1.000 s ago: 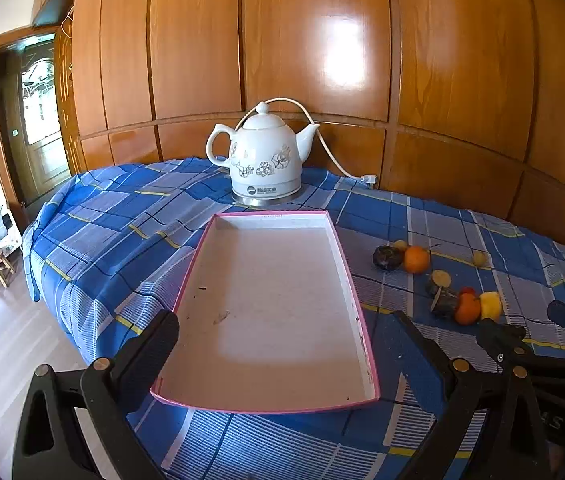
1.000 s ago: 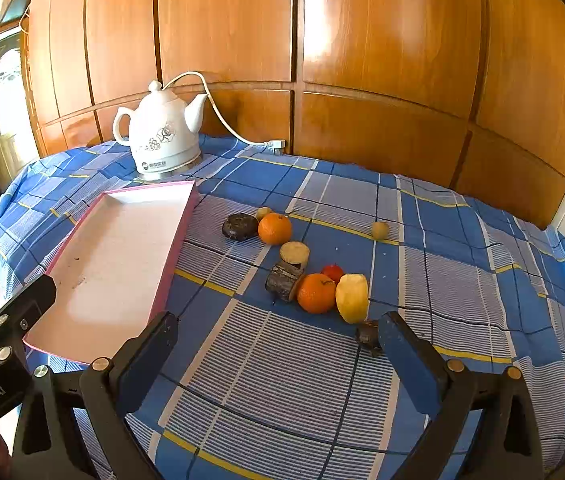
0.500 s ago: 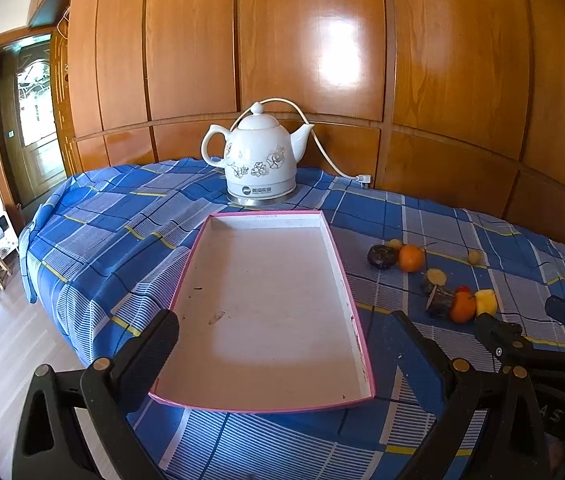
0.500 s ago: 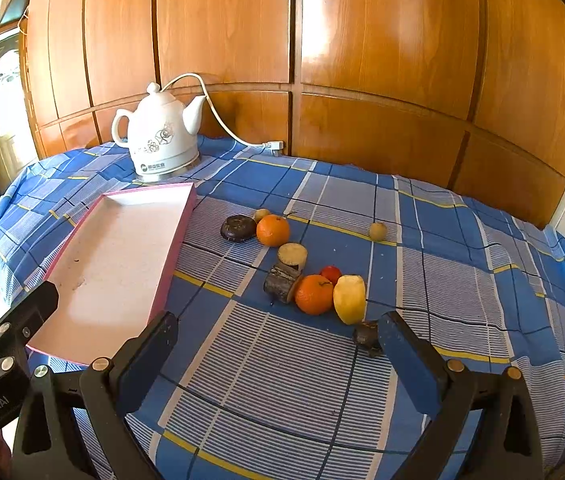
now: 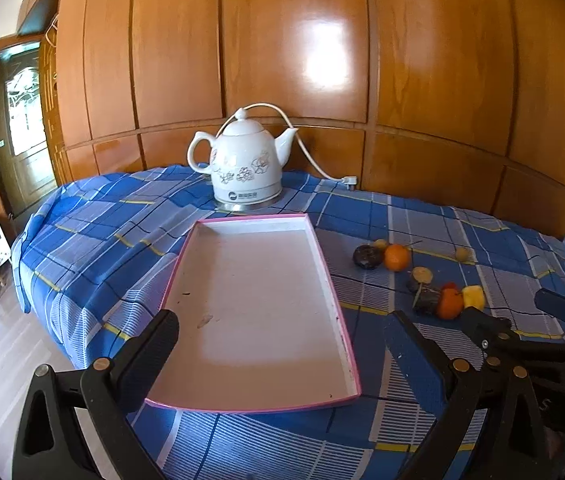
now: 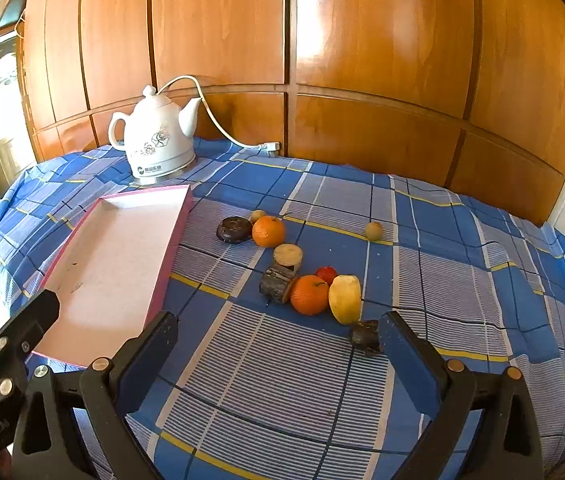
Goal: Organize fruits
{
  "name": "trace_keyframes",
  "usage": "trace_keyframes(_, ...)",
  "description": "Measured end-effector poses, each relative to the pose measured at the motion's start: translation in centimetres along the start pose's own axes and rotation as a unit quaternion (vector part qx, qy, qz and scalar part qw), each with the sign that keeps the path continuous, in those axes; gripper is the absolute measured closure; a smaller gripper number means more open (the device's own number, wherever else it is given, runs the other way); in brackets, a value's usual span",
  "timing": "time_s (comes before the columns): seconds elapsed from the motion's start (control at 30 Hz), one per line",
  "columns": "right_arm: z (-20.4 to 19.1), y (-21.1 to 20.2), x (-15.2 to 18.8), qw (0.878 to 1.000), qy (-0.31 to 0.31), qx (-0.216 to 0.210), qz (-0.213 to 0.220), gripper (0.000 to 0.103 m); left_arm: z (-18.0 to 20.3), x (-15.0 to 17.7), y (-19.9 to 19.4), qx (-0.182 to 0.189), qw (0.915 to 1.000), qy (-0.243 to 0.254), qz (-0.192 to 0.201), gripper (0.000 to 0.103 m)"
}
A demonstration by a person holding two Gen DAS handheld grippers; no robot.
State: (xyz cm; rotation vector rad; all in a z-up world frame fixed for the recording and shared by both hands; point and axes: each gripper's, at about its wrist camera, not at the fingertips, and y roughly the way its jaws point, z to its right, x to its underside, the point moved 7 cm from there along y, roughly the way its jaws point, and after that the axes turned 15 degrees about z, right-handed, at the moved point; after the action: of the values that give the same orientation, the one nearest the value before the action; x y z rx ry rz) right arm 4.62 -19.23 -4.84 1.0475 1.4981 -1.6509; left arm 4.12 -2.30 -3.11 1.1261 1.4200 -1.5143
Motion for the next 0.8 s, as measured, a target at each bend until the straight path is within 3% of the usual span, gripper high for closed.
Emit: trace_keyframes(0.8, 1.2, 0.3, 0.6, 1.000, 0.010, 0.002, -0.007, 0.001, 0.7, 0.7, 0.1, 0.006, 0.9999, 0.006, -0.013, 0.000)
